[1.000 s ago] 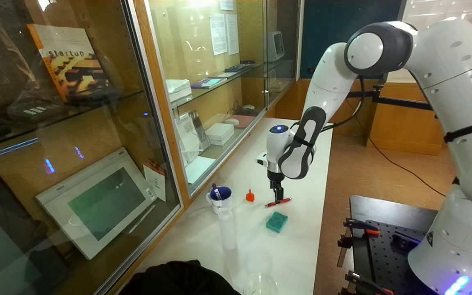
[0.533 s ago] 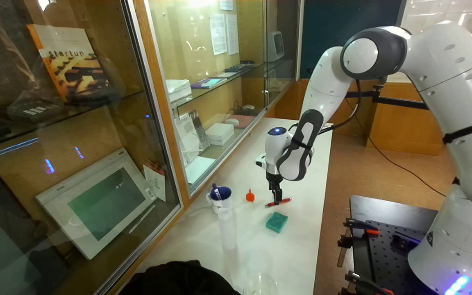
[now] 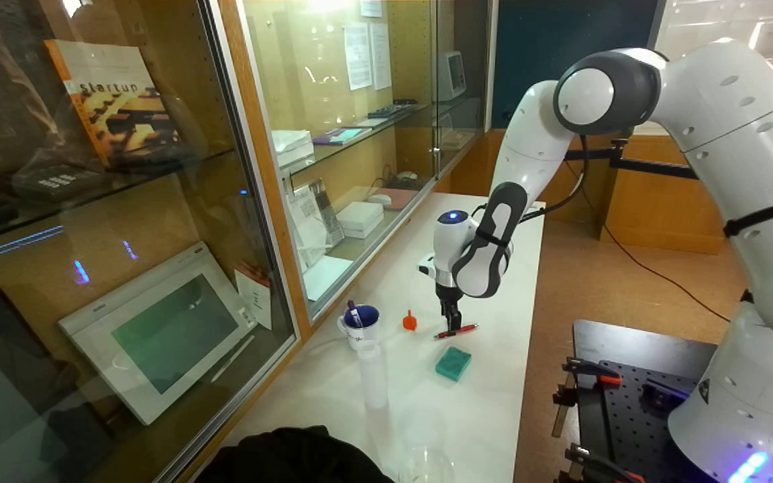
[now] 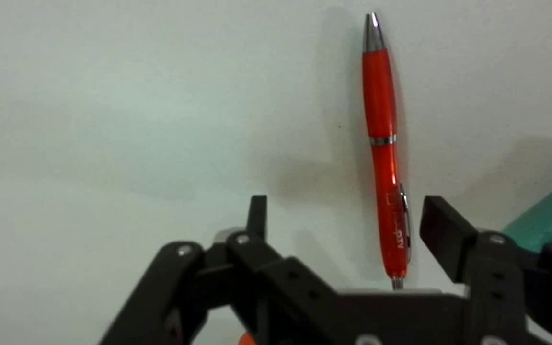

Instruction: Stack the clear cups together then place the red pen in the stacked cups.

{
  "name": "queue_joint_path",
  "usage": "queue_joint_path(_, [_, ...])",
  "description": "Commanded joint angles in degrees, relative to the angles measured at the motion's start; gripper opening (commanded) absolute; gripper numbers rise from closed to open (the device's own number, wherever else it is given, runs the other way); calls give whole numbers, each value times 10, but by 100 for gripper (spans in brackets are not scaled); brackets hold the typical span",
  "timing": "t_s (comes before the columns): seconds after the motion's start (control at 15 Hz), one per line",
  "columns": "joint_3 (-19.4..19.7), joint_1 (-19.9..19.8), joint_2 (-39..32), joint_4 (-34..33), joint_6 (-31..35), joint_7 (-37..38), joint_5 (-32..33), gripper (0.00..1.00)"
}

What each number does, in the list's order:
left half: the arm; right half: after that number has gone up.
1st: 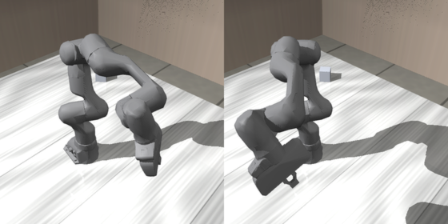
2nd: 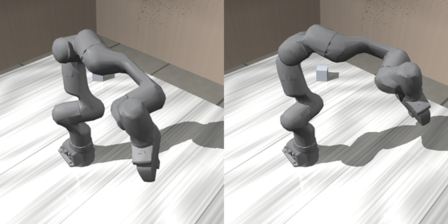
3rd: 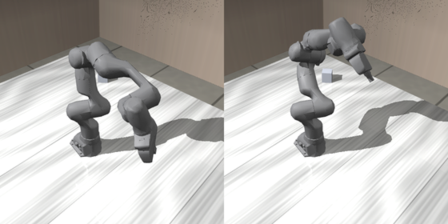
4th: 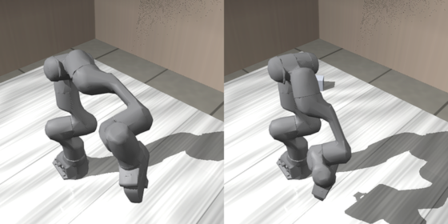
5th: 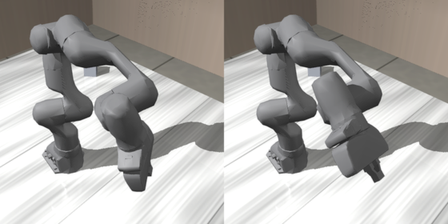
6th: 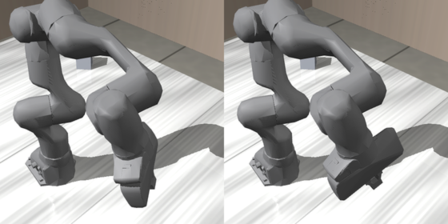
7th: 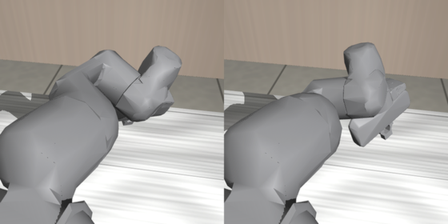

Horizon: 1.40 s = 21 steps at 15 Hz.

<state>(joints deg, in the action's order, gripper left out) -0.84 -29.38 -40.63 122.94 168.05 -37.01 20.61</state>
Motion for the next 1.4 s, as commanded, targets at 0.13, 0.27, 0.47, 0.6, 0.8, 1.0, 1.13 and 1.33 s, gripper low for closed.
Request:
queue_joint_path(0.13, [7,11,-8,-13,-12,-14,-16,36])
queue_joint_path(0.27, [6,10,-8,-13,-11,-14,-16,20])
queue_joint_path(0.47, [6,11,-8,-14,-12,-14,-16,1])
queue_joint_path(0.6, [9,15,-5,-12,-12,-10,-16,3])
queue_joint_path(0.8, [11,22,26,22,3,-5,-12,4])
queue_joint_path(1.0, [-1,20,79,79,37,-13,-6,4])
queue_joint_path(1.13, [-9,21,122,124,62,-16,-2,4])
queue_joint_path(1.33, [-20,35,190,193,88,-26,14,4])
